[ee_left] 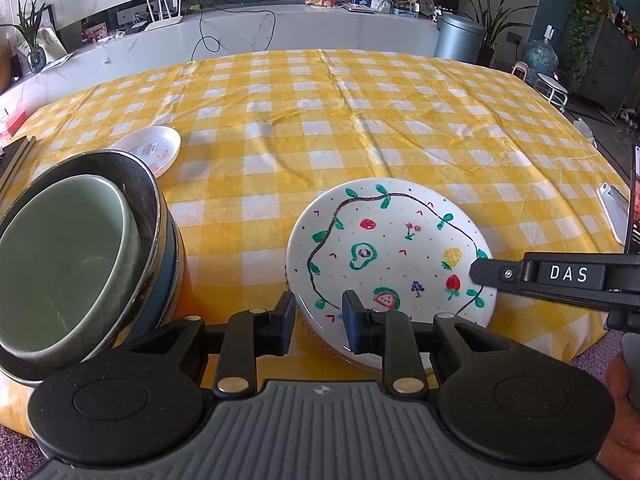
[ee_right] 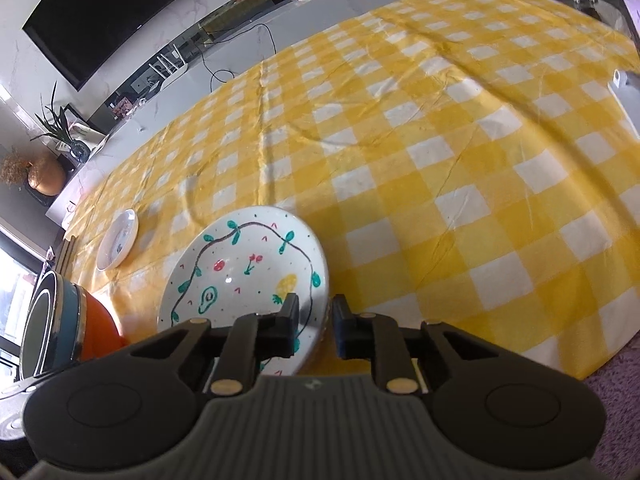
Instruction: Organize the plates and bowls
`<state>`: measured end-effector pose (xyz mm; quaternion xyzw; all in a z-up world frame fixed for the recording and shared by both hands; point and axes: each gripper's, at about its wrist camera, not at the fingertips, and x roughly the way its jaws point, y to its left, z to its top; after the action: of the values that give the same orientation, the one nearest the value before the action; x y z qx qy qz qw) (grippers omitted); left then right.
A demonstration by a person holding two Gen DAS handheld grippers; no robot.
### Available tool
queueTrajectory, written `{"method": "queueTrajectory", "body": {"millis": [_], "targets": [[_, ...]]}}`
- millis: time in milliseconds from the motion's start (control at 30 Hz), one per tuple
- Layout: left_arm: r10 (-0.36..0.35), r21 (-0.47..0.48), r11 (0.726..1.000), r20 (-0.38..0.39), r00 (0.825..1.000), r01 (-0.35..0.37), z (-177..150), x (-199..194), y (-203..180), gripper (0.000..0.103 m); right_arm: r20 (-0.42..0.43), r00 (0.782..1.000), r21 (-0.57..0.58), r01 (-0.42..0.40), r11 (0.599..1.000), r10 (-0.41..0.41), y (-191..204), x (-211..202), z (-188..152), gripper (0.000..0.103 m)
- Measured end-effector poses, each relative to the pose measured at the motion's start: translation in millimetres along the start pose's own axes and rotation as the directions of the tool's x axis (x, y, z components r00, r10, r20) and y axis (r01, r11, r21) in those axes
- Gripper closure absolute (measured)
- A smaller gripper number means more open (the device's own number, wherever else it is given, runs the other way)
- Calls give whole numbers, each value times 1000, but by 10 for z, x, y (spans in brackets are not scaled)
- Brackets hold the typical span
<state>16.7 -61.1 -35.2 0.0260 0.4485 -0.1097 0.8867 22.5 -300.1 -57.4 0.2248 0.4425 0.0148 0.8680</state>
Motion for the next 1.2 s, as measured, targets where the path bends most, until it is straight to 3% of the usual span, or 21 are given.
{"method": "queueTrajectory", "body": {"millis": [67,200,367,600,833,967,1200], "targets": [[-8,-4,1000,2,1000,8,11,-36,-4,74,33,999,-64,36,997,-34,77,-58,9,73],[-41,-4,999,11,999,41,54,-160,4,72,66,997,-131,56,990,-48,193,-147,33,69],[-78,-6,997,25,997,79,143,-326,66,65,96,994,-211,80,974,-61,346,-231,32,51],[-114,-49,992,13,993,114,347,-484,332,64,90,991,-255,120,959,-100,557,-234,81,30],[-92,-118,988,61,994,99,621,-661,833,62,60,997,-264,63,963,-49,783,-137,160,29],[-40,-155,987,80,996,52,772,-695,1165,62,41,999,-287,14,958,-2,1006,-35,228,29],[1,-160,987,16,1000,1,978,-450,1622,62,6,999,-343,-42,938,47,1442,225,392,29]]}}
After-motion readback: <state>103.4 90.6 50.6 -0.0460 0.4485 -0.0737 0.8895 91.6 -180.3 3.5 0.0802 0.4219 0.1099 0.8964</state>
